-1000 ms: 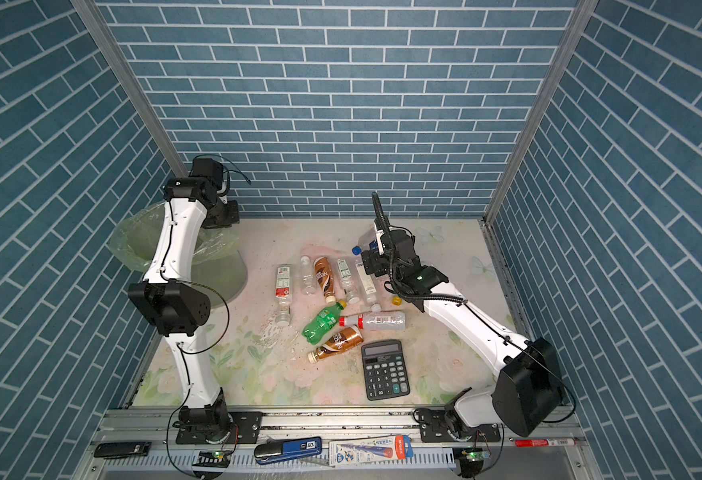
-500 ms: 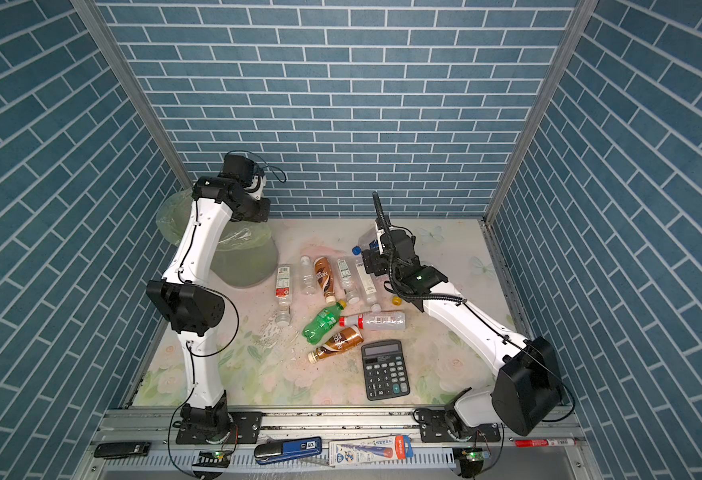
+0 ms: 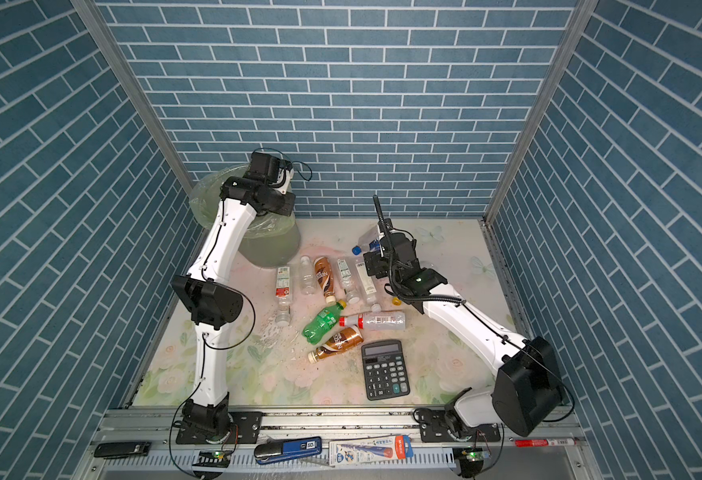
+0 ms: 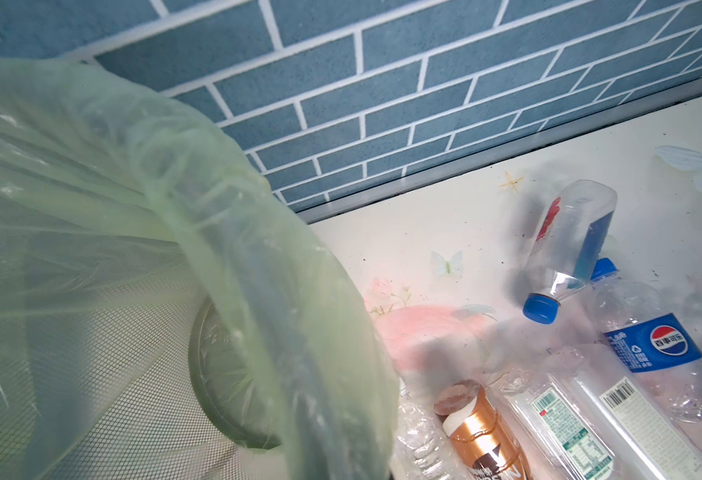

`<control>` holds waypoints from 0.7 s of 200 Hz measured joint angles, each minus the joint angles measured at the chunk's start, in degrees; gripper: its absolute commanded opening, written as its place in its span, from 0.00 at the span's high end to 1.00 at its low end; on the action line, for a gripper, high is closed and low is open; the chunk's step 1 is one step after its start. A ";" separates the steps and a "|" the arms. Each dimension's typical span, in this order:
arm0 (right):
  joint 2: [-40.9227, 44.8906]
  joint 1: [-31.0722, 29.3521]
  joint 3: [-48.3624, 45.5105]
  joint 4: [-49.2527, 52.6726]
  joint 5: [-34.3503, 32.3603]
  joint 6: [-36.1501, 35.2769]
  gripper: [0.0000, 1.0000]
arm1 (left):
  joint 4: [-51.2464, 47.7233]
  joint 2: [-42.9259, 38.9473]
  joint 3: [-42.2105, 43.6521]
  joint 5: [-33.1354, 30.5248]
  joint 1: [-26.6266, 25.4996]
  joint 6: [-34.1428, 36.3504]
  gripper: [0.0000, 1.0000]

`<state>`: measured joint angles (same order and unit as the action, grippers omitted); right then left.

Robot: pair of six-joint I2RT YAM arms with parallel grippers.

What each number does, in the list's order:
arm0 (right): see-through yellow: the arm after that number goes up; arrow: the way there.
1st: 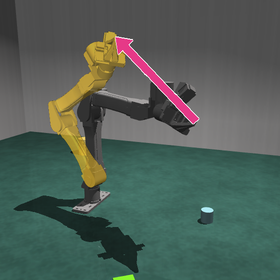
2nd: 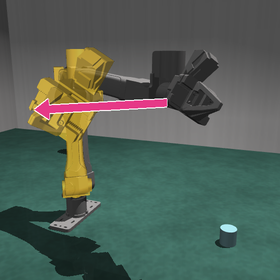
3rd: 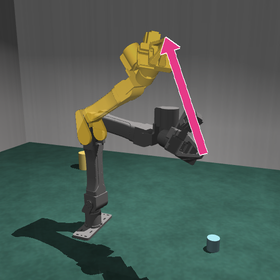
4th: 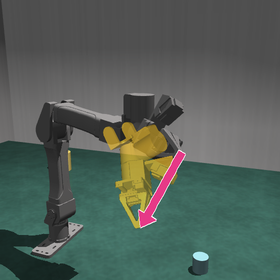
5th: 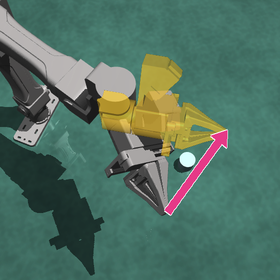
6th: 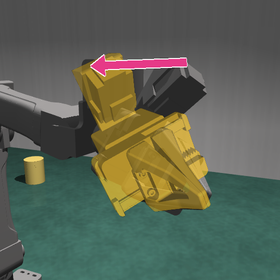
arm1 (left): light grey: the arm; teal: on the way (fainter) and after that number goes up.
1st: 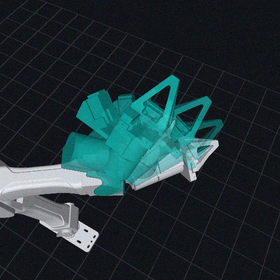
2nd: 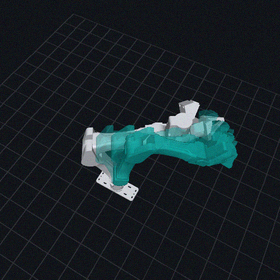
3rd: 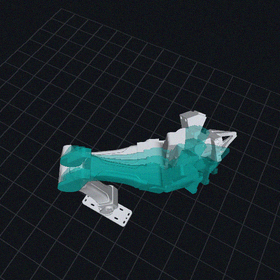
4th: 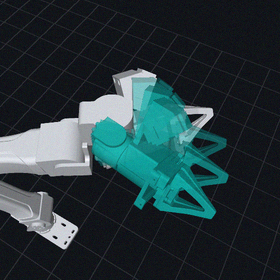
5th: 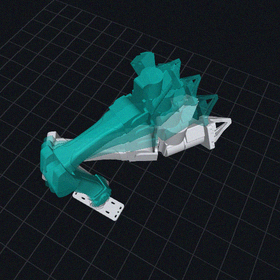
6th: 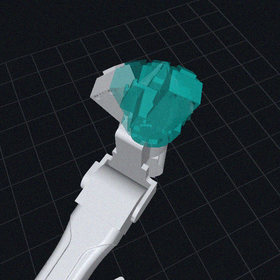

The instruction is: Throw the plastic bottles in the bin

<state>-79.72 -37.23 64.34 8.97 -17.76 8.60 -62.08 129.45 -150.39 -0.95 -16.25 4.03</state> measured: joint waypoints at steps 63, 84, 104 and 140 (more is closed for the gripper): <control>0.00 0.00 -0.55 0.09 -0.20 2.10 0.05 | 3.52 0.42 0.00 4.94 -2.86 -0.39 0.50; 0.00 0.00 -0.55 0.11 -0.22 2.16 0.04 | 4.07 0.42 0.00 5.09 -2.71 -0.66 0.35; 0.00 0.00 -0.55 0.33 -0.50 2.58 0.02 | 4.24 0.42 0.02 4.96 -2.51 -0.94 0.09; 0.00 0.00 -0.55 3.04 -2.47 3.26 0.01 | 4.61 0.09 0.22 4.68 -2.51 -1.81 0.01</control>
<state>-79.72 -37.23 63.79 12.01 -20.23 11.86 -57.47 129.54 -150.17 3.73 -18.76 2.22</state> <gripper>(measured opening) 0.989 0.992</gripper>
